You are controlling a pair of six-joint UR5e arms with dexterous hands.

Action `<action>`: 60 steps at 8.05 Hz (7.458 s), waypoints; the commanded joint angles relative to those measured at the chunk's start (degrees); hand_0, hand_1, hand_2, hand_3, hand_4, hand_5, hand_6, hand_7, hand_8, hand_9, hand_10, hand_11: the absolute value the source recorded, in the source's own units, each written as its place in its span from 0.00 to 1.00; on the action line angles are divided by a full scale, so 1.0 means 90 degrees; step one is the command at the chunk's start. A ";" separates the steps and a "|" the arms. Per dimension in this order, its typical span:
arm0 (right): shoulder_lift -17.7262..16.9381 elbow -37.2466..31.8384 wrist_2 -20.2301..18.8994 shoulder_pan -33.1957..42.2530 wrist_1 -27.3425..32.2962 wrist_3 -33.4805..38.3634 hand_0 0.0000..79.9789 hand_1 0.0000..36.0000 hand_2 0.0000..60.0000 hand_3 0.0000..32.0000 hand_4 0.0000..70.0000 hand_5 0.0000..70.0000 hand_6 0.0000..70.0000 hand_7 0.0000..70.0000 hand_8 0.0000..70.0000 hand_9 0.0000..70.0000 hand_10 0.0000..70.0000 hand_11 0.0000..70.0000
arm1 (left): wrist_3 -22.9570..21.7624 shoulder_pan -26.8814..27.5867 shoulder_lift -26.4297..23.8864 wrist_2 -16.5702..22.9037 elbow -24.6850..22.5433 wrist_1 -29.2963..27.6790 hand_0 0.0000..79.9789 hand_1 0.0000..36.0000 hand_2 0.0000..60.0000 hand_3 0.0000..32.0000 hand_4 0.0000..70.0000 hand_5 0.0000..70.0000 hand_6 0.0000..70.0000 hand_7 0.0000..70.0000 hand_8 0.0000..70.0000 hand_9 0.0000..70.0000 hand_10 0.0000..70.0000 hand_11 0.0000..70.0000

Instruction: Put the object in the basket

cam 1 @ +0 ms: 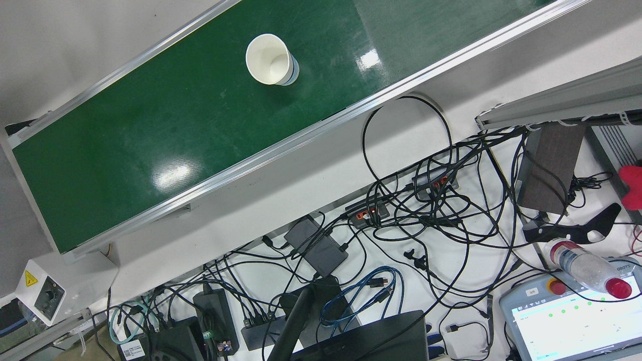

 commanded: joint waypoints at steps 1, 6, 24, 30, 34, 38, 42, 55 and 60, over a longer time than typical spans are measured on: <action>0.0005 0.0000 0.0000 -0.0003 0.0000 0.0009 0.00 0.00 0.00 0.00 0.00 0.00 0.00 0.00 0.00 0.00 0.00 0.00 | 0.0000 -0.0005 0.0008 0.0014 -0.0117 0.0010 0.70 0.43 0.00 0.24 0.00 0.58 0.02 0.03 0.03 0.00 0.06 0.11; 0.0005 0.0000 0.0000 -0.0003 0.0000 0.0010 0.00 0.00 0.00 0.00 0.00 0.00 0.00 0.00 0.00 0.00 0.00 0.00 | 0.0000 -0.0025 0.0086 0.0073 -0.0274 0.0068 0.71 0.43 0.00 0.26 0.00 0.59 0.02 0.02 0.02 0.00 0.05 0.11; 0.0005 0.0000 0.0000 -0.0003 0.0000 0.0000 0.00 0.00 0.00 0.00 0.00 0.00 0.00 0.00 0.00 0.00 0.00 0.00 | 0.0351 0.0414 0.0008 -0.0395 -0.0157 0.0205 0.67 0.39 0.00 0.31 0.00 0.53 0.02 0.01 0.01 0.00 0.06 0.12; 0.0005 0.0000 0.0000 -0.0003 0.0000 0.0000 0.00 0.00 0.00 0.00 0.00 0.00 0.00 0.00 0.00 0.00 0.00 0.00 | 0.0732 0.0571 0.0028 -0.0523 -0.0147 0.0243 0.67 0.38 0.00 0.21 0.01 0.58 0.03 0.03 0.03 0.01 0.08 0.14; 0.0005 0.0000 0.0000 -0.0003 0.0000 0.0000 0.00 0.00 0.00 0.00 0.00 0.00 0.00 0.00 0.00 0.00 0.00 0.00 | 0.0810 0.0551 0.0047 -0.0406 -0.0147 0.0254 0.67 0.38 0.00 0.26 0.00 0.59 0.02 0.02 0.03 0.01 0.07 0.13; 0.0005 0.0000 0.0000 -0.0003 0.0000 0.0000 0.00 0.00 0.00 0.00 0.00 0.00 0.00 0.00 0.00 0.00 0.00 0.00 | 0.0839 0.0551 0.0057 -0.0406 -0.0147 0.0254 0.66 0.36 0.00 0.25 0.00 0.59 0.03 0.03 0.03 0.01 0.07 0.13; 0.0005 0.0000 0.0000 0.0007 0.0000 0.0000 0.00 0.00 0.00 0.00 0.00 0.00 0.00 0.00 0.00 0.00 0.00 0.00 | 0.0839 0.0561 0.0077 -0.0406 -0.0147 0.0254 0.67 0.36 0.00 0.23 0.00 0.58 0.03 0.03 0.04 0.02 0.08 0.14; 0.0005 0.0000 0.0000 -0.0003 0.0000 0.0000 0.00 0.00 0.00 0.00 0.00 0.00 0.00 0.00 0.00 0.00 0.00 0.00 | 0.1035 0.0815 -0.0490 -0.0484 0.0575 -0.0039 0.66 0.36 0.00 0.26 0.00 0.59 0.03 0.03 0.04 0.02 0.07 0.13; 0.0005 0.0000 0.0000 -0.0003 0.0000 0.0000 0.00 0.00 0.00 0.00 0.00 0.00 0.00 0.00 0.00 0.00 0.00 0.00 | 0.1190 0.0835 -0.0480 -0.0445 0.0487 -0.0039 0.66 0.37 0.00 0.31 0.00 0.58 0.02 0.03 0.04 0.02 0.06 0.12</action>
